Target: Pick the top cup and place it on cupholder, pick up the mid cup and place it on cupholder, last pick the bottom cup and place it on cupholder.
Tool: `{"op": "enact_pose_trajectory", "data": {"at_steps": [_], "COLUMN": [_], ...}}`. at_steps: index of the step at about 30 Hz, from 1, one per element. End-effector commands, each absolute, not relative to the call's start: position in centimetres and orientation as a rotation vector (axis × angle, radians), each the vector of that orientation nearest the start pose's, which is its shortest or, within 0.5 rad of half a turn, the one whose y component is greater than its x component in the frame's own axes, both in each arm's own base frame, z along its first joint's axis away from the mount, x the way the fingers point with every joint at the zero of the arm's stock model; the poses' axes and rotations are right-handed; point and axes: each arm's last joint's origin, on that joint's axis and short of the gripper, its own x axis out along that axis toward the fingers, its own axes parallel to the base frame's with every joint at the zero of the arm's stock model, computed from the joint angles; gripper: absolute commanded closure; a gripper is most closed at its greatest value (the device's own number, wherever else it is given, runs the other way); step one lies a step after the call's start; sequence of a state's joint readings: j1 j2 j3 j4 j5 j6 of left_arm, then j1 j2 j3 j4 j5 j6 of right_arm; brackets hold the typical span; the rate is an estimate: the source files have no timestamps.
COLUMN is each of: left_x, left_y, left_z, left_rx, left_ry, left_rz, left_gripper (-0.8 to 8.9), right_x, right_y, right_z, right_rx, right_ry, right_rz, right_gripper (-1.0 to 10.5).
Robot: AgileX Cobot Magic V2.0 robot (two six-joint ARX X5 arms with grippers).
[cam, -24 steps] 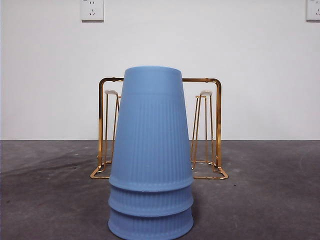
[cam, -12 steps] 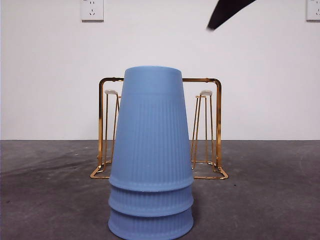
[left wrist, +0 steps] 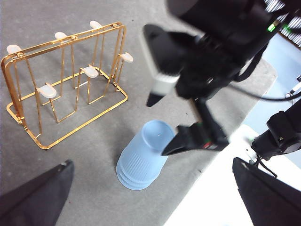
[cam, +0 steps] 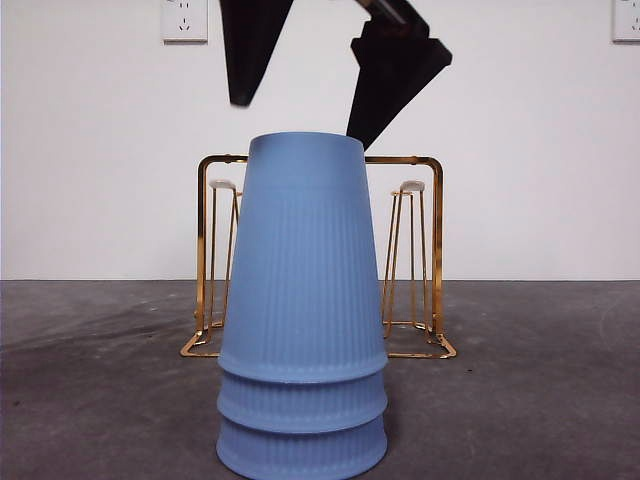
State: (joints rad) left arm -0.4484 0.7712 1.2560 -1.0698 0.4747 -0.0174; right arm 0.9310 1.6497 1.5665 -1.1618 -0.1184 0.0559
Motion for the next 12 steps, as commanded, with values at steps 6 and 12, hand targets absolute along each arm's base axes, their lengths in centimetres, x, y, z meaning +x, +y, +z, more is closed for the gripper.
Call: {"op": "enact_pose_trajectory", "data": {"at_steps": [6, 12], "left_x": [8.1, 8.1], "left_y": [-5.5, -5.5], "left_z": [40.9, 40.9], "left_rx": [-0.014, -0.014], "left_ry": [0.583, 0.583], "left_rz": [-0.906, -0.907], "left_gripper": [2.52, 2.52], "right_x": [18.7, 18.9], "right_y": [26.9, 27.4], "right_z": [30.7, 30.0], "right_rx": [-0.521, -0.506], "right_ry": [1.264, 1.299], "right_rz": [0.863, 0.899], "right_gripper": [3.7, 4.3]}}
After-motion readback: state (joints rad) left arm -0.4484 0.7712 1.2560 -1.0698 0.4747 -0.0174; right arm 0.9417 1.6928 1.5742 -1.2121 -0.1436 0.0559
